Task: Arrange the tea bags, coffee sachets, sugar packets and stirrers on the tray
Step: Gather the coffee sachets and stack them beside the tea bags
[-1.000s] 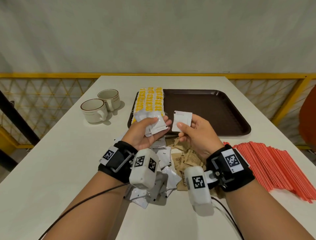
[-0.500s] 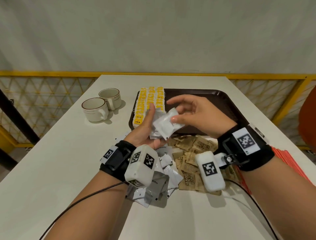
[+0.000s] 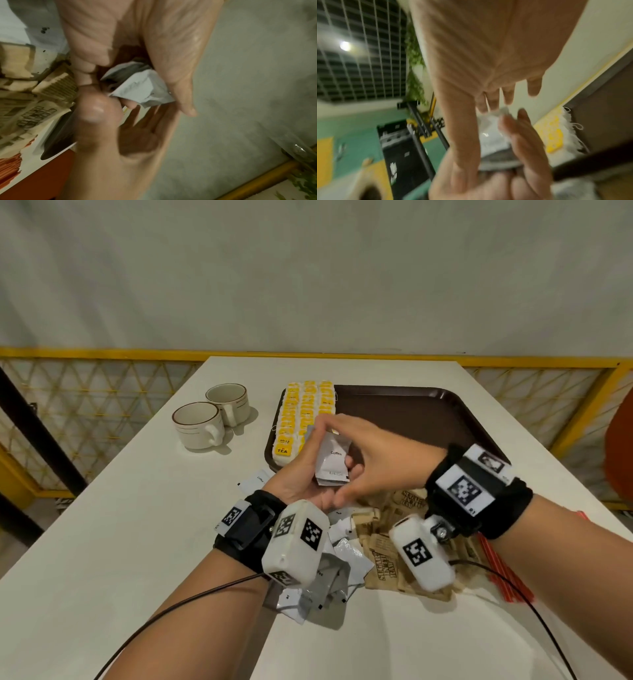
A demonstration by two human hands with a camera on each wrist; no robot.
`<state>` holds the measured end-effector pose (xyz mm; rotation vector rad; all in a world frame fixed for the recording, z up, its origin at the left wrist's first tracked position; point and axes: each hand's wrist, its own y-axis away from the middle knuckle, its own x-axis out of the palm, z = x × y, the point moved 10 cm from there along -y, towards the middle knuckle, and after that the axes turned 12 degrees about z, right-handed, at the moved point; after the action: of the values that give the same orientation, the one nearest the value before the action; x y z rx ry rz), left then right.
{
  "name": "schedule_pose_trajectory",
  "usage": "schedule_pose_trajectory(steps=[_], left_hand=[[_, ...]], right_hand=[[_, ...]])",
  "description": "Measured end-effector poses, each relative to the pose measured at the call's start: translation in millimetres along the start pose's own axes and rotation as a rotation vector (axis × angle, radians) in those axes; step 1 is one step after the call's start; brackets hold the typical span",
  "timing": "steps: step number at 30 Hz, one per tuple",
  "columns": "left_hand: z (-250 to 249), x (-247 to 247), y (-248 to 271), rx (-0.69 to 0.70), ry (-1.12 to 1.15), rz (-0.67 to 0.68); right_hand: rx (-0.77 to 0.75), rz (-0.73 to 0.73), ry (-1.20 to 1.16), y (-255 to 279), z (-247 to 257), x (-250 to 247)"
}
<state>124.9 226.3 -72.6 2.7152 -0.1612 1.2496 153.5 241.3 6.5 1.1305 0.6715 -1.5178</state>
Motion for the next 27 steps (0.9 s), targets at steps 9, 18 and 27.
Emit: schedule_pose_trajectory(steps=[9, 18, 27], left_hand=[[-0.2, -13.3, -1.7, -0.027, -0.182, -0.105], [-6.6, -4.7, 0.5, 0.042, -0.253, -0.02], [-18.6, -11.2, 3.0, 0.11, -0.334, -0.058]], right_hand=[[0.026, -0.078, 0.04, -14.0, -4.7, 10.5], [0.011, -0.166, 0.026, -15.3, -12.4, 6.2], [-0.071, -0.08, -0.01, 3.9, -15.7, -17.3]])
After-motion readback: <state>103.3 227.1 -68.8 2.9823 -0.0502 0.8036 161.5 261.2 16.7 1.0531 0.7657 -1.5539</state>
